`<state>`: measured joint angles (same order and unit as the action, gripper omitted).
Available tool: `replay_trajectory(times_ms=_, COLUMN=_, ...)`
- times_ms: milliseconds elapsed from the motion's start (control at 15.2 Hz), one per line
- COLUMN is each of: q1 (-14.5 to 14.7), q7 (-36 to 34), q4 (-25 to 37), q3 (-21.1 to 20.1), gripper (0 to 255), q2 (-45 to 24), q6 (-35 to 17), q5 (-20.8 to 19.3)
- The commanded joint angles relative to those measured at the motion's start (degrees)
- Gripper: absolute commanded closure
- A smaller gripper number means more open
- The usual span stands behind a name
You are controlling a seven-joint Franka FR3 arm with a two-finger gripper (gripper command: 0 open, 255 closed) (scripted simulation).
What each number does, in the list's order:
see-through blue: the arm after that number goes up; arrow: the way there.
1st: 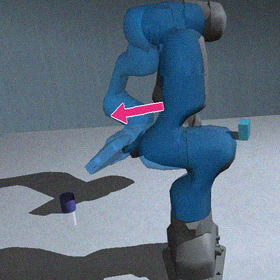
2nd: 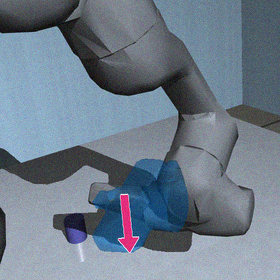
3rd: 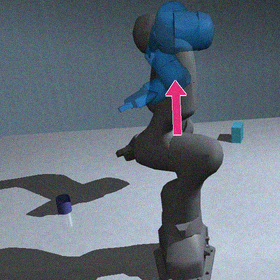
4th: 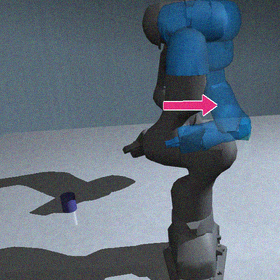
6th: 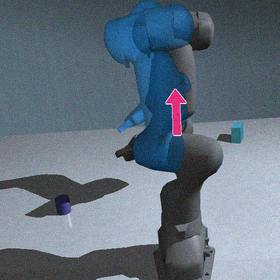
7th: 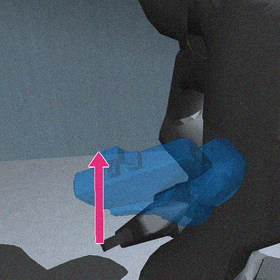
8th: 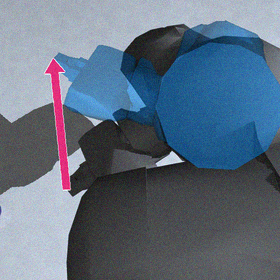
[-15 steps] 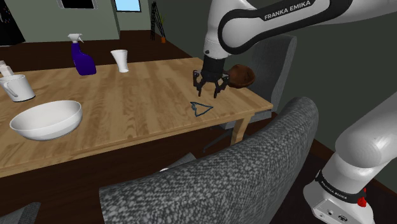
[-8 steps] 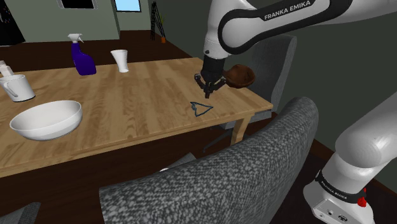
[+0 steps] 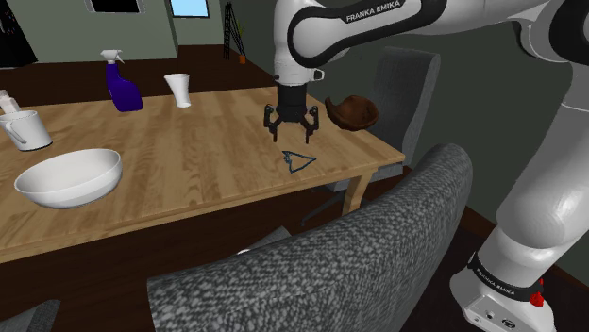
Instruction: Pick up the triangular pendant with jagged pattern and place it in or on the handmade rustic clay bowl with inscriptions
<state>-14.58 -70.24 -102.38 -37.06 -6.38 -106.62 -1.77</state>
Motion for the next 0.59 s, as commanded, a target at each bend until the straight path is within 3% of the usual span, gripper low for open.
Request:
replay_trajectory(times_ms=0, q1=1.20, q7=-3.66, q4=6.15, q3=0.02, gripper=0, q2=-6.24, q6=4.18, q5=-2.22)
replay_trajectory(times_ms=528, q1=1.37, q7=-3.92, q4=0.85, q3=0.39, gripper=0, q2=-6.72, q6=-1.52, q5=-2.57)
